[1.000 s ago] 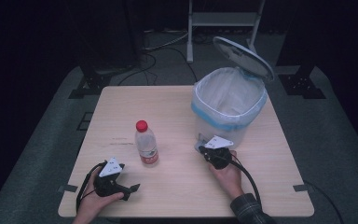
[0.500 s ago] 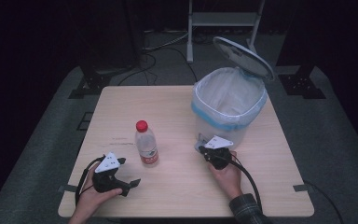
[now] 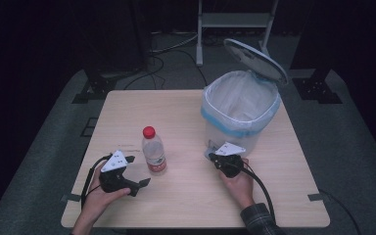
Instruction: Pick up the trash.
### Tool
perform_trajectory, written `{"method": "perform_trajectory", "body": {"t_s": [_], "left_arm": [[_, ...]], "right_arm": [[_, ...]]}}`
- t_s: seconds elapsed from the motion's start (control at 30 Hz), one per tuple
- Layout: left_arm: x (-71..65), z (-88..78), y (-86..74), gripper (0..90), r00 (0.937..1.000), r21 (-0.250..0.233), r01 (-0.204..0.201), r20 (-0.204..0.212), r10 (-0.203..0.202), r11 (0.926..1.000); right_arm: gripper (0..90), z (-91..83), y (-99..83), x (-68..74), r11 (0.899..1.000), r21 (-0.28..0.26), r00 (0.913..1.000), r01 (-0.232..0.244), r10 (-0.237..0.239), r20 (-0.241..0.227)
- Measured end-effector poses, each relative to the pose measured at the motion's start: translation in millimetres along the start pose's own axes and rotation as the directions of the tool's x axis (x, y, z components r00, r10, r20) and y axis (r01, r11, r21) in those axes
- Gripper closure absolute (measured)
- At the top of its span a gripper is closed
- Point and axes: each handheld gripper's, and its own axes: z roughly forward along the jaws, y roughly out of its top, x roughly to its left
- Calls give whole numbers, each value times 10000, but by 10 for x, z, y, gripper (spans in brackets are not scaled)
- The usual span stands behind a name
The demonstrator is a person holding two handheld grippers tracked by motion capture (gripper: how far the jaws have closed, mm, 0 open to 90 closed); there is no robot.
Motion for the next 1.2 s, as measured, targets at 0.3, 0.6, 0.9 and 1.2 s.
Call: {"method": "perform_trajectory", "body": {"t_s": [0.3,0.6,0.9,1.2], "left_arm": [[47,69,138,0,9997,-107,-255,12,256,9996],[118,115,245,0,9996,-262,-282,90,285,9993],[145,210,301,0,9994,-375,-199,284,210,9991],[140,281,364,0,9978,-426,-370,527,393,9984]], "right_arm": [[895,0,0,0,10000,-5,10000,6,-6,1],[895,0,0,-2,10000,1,10000,-29,29,-7],[895,0,0,-2,10000,-3,10000,-6,6,-1],[895,0,0,-2,10000,0,10000,-26,26,-6]]}}
